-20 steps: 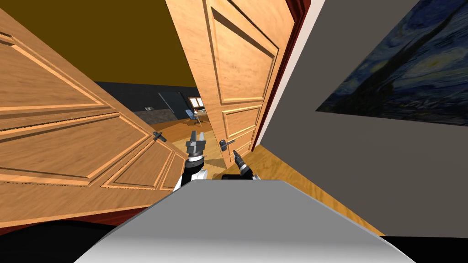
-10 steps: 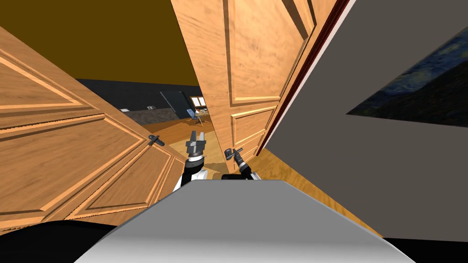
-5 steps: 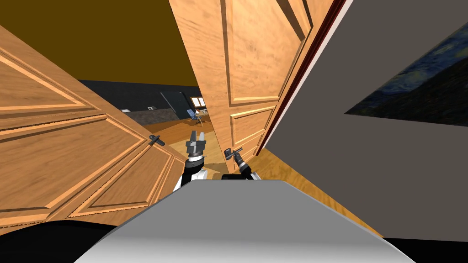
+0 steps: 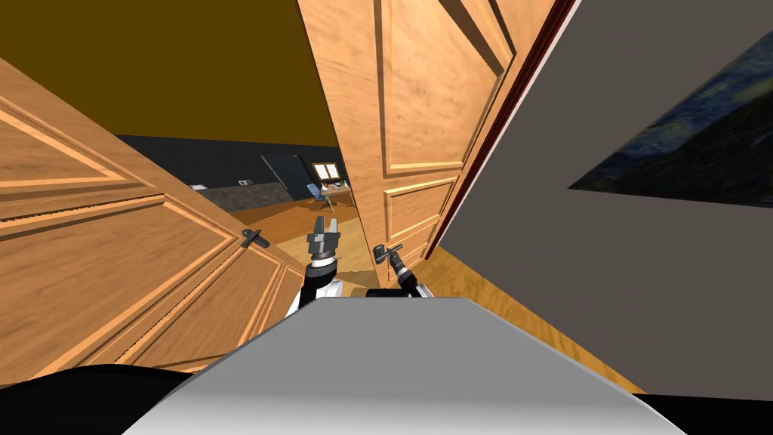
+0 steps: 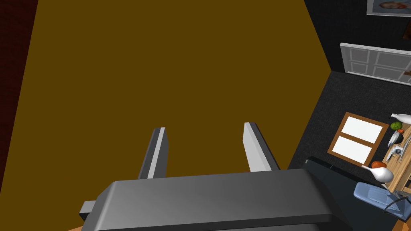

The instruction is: Push the door open

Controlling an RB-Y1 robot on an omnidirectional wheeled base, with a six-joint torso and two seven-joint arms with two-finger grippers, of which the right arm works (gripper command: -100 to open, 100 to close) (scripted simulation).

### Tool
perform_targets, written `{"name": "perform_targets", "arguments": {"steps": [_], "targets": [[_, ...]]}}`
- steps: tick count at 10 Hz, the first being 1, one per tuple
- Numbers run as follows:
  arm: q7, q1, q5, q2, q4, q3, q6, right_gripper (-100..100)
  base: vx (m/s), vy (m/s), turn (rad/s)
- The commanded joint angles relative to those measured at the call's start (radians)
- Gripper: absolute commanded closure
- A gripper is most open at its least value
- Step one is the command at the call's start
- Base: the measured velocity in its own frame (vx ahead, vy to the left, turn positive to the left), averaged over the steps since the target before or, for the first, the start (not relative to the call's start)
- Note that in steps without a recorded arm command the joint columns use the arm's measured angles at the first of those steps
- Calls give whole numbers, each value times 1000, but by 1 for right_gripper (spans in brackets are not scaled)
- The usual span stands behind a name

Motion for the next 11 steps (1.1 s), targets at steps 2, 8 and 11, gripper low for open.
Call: {"name": "perform_targets", "arguments": {"steps": [2,8,11], "targets": [[8,-19,-10,3,8,-37,3,100,145,171,-69],[31,-50,-34,21,36,-119,8,100,135,163,-85],[39,-61,-42,31,46,-148,10,100,79,102,-52]]}}
